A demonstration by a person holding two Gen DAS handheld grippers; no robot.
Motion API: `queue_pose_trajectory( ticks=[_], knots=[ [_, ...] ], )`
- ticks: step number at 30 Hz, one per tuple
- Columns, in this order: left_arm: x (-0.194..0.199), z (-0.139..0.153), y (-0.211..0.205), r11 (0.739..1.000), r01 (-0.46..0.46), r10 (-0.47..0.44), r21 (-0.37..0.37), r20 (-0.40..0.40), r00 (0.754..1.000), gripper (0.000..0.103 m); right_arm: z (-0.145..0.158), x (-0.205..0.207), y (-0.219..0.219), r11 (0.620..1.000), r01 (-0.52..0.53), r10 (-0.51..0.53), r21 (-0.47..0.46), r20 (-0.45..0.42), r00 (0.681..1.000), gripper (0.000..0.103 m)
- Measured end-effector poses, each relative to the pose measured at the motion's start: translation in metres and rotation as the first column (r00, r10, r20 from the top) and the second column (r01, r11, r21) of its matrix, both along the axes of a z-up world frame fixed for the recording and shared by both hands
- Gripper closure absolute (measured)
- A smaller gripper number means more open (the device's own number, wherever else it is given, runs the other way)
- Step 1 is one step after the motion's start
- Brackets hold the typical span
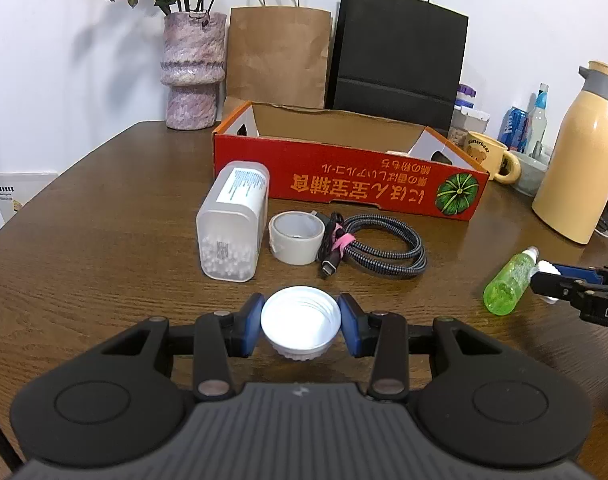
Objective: Organize rigid objects
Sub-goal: 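Carry the white lid and ridged cap over the cardboard box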
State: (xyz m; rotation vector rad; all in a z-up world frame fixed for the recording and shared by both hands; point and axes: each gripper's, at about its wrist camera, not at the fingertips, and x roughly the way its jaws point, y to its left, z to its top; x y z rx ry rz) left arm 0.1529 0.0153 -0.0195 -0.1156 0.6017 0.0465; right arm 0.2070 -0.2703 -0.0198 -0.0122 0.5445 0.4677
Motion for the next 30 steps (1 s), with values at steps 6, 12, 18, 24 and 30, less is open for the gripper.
queue_pose_trajectory(
  ticks=[6, 12, 18, 24, 30],
  knots=[
    [-0.002, 0.011, 0.002, 1.000, 0.003, -0.003, 0.003, 0.027, 1.000, 0.062, 0.010, -0.006, 0.015, 0.999, -0.039, 0.038, 0.028, 0.034, 0.999, 0.064],
    [-0.002, 0.028, 0.009, 1.000, 0.001, -0.002, 0.011, 0.069, 0.998, 0.062, 0.023, -0.008, 0.030, 0.996, -0.068, 0.065, 0.053, 0.068, 0.996, 0.064],
    [0.007, 0.048, 0.012, 0.999, 0.012, -0.015, 0.031, 0.107, 0.994, 0.062, 0.039, -0.001, 0.047, 0.993, -0.090, 0.082, 0.075, 0.100, 0.992, 0.064],
    [0.026, 0.070, 0.008, 0.998, 0.025, -0.033, 0.056, 0.148, 0.988, 0.062, 0.051, 0.010, 0.059, 0.991, -0.096, 0.086, 0.090, 0.113, 0.990, 0.064],
    [0.052, 0.091, 0.005, 0.998, 0.027, -0.039, 0.061, 0.197, 0.980, 0.062, 0.069, 0.029, 0.073, 0.992, -0.077, 0.063, 0.101, 0.131, 0.989, 0.064]
  ],
)
